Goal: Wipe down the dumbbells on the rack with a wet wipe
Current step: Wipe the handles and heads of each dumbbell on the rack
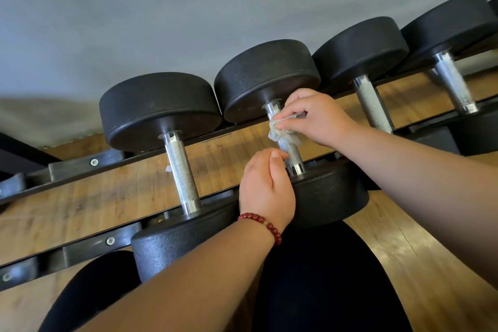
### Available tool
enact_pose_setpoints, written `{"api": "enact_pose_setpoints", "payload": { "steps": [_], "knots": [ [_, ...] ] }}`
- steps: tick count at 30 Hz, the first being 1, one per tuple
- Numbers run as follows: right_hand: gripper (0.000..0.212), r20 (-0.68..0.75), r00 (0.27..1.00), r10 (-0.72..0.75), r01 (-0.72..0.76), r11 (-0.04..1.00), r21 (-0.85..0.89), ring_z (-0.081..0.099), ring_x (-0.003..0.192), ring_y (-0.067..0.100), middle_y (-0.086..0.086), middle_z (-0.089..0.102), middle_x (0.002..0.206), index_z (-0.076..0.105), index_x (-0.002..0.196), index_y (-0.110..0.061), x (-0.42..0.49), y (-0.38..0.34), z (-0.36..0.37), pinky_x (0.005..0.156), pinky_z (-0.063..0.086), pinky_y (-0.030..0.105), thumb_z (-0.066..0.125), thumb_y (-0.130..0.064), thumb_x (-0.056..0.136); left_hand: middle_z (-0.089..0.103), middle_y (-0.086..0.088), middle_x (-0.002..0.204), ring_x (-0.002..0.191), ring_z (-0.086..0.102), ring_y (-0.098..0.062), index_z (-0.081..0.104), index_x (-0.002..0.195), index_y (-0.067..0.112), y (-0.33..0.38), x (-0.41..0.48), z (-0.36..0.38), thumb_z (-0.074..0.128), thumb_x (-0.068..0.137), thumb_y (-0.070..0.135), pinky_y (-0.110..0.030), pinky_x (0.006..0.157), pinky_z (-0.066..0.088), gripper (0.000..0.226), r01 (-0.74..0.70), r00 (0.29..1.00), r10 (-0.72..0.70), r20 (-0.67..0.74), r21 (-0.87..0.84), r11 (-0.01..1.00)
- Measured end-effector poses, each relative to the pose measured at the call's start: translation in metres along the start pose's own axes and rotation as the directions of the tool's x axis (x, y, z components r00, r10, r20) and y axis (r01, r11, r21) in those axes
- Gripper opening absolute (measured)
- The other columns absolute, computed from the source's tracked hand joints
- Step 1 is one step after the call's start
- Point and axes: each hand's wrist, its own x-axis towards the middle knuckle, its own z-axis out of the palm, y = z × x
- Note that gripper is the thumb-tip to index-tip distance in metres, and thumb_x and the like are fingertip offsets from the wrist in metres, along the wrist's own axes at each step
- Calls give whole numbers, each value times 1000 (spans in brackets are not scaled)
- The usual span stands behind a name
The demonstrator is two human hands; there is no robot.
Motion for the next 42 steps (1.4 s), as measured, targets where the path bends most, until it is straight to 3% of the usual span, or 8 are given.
{"api": "enact_pose_setpoints", "payload": {
  "steps": [6,12,18,23,27,30,36,42],
  "knots": [
    [19,178,984,6,-19,997,71,54,88,-7,-16,54,95,70,95,-33,-14,8,-5,76,39,1,75,-19,83,55,21,95,100,52,3,59,97,30,1,-1,0,24,99,35,-16,85,39,35,-19,1000,19,-4,-9,1000],
    [17,20,995,95,-97,979,181,54,89,-3,-17,55,100,70,97,-32,-3,-2,0,69,40,-1,72,-21,85,58,16,96,99,53,1,62,97,25,1,-1,0,23,101,33,-21,87,42,40,-23,1000,23,-3,1,1000],
    [16,251,964,87,-103,993,51,56,94,2,-13,58,102,71,93,-33,-19,3,-7,73,39,7,75,-22,83,55,15,102,104,43,0,61,104,23,2,-14,-4,22,99,41,-23,93,34,44,-108,992,100,80,93,990],
    [15,56,988,143,-153,946,287,63,92,5,-14,67,96,71,92,-34,-2,2,-3,81,50,21,74,-21,85,52,17,88,93,46,-4,52,86,32,-1,-21,0,16,88,60,-34,91,43,46,-193,980,170,104,269,944],
    [16,167,976,137,-178,948,265,64,87,-2,-15,69,94,72,95,-30,-10,4,-3,69,47,8,74,-19,84,56,15,85,91,53,-10,62,86,26,-6,-18,4,30,84,69,-39,85,49,54,-226,974,206,98,284,932],
    [16,263,959,104,-143,980,135,59,86,-7,-18,62,96,72,93,-35,-17,6,-7,70,42,6,76,-23,83,53,17,84,90,51,-9,60,86,26,-6,-17,5,36,79,73,-38,84,49,53,-241,970,216,111,320,916],
    [16,69,995,70,-81,981,176,55,85,-6,-20,57,93,69,92,-38,0,-1,-2,68,37,5,74,-25,85,58,18,83,89,55,-6,63,88,30,-4,-13,3,34,80,74,-36,82,51,54,-241,968,201,152,324,915],
    [19,254,963,95,-132,983,131,57,85,-10,-22,61,95,70,91,-40,-21,10,-8,71,40,8,75,-24,83,61,13,84,83,56,-2,66,92,27,0,-9,-5,35,80,75,-23,71,47,58,-248,944,158,288,312,917]
  ]
}}
